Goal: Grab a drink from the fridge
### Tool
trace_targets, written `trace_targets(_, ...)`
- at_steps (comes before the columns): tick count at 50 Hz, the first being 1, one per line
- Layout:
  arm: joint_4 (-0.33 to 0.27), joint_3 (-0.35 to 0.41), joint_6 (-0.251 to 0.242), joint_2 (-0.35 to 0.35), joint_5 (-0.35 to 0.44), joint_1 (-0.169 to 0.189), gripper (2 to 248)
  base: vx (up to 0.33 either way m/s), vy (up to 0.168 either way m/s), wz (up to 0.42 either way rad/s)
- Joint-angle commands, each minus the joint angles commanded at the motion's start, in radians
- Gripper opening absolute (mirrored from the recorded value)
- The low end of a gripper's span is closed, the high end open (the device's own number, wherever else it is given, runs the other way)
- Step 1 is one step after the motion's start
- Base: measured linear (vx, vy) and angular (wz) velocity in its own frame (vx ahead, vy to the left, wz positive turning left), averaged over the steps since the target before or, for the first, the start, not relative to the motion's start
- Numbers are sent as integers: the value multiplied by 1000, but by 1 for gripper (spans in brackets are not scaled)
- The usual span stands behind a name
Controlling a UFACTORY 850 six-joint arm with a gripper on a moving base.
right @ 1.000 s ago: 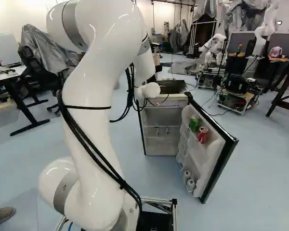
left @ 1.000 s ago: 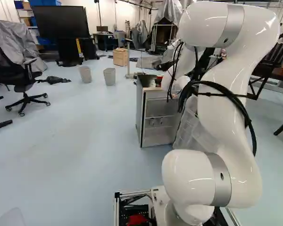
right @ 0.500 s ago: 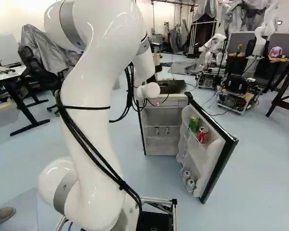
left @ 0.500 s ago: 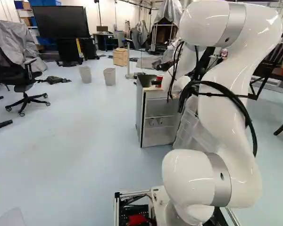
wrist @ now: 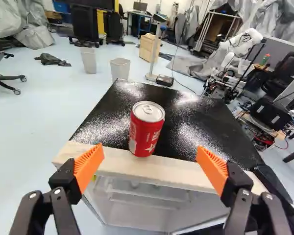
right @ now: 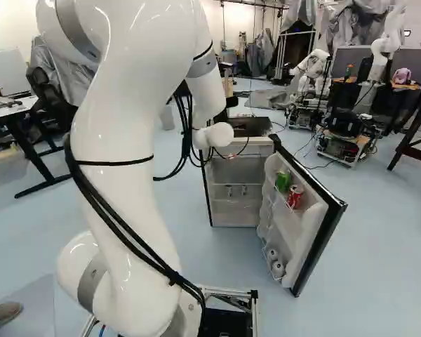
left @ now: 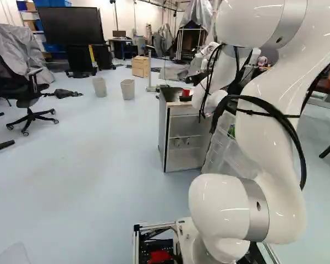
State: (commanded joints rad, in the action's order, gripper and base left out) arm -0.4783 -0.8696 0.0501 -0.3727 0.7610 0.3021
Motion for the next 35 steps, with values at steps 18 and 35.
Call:
trace_targets(18, 0, 45, 0, 62, 0, 55, 247, 0, 0, 0)
trace_targets(35, 2, 71, 0, 120, -11, 109, 247, 0, 0, 0)
